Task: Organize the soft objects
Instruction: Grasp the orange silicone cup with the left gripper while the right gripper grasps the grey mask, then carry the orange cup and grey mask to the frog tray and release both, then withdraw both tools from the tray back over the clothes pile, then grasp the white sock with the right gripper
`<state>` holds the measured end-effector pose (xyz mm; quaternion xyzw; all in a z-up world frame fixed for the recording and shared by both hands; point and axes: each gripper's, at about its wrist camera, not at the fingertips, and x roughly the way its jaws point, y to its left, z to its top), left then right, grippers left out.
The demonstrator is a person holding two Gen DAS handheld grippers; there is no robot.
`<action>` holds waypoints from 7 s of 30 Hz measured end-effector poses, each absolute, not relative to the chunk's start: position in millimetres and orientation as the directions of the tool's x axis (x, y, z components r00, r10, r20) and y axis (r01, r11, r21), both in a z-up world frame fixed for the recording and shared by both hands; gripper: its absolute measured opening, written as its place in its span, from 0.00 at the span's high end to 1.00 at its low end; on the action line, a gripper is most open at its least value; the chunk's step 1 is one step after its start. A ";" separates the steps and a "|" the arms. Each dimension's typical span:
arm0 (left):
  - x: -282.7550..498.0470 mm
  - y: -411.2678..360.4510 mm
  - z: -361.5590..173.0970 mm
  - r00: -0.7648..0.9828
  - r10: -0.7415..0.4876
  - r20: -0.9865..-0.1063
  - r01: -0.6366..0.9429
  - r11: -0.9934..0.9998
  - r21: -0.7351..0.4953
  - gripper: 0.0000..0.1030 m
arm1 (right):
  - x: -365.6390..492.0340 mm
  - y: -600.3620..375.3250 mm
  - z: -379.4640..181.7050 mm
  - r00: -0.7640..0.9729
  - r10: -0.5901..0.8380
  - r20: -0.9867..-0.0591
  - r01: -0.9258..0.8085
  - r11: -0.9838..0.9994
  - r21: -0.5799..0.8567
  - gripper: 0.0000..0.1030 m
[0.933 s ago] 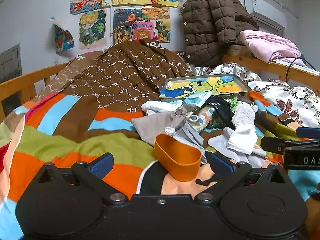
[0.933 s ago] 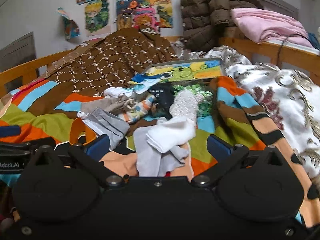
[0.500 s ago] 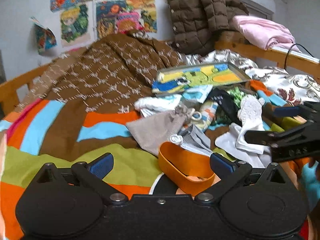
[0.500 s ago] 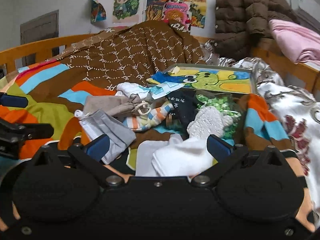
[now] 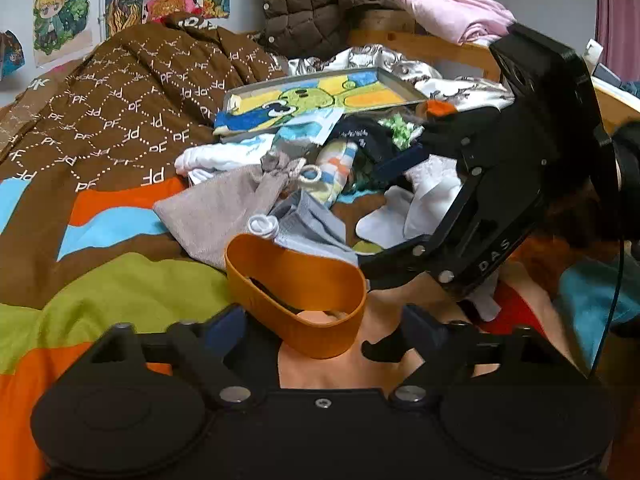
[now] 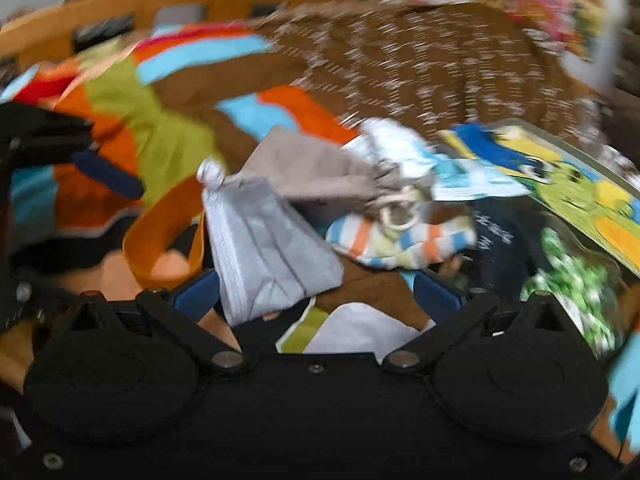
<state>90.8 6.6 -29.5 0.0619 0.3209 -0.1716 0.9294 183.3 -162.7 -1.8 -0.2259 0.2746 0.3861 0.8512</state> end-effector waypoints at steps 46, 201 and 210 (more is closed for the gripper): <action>147.0 56.2 15.7 0.840 -0.378 -0.389 0.367 0.924 -0.107 0.90 | 191.6 -142.3 66.0 0.547 0.500 -0.671 -0.811 0.514 -0.279 0.98; 112.4 -48.7 -25.0 0.714 -0.353 -0.604 0.450 0.893 0.010 0.02 | 49.3 -308.8 33.5 0.879 0.130 -0.459 -0.141 0.990 0.011 0.01; 149.2 -58.8 -29.6 0.655 -0.407 -0.637 0.561 0.826 0.049 0.02 | 86.7 -306.1 17.9 0.865 0.197 -0.462 -0.197 0.979 0.049 0.01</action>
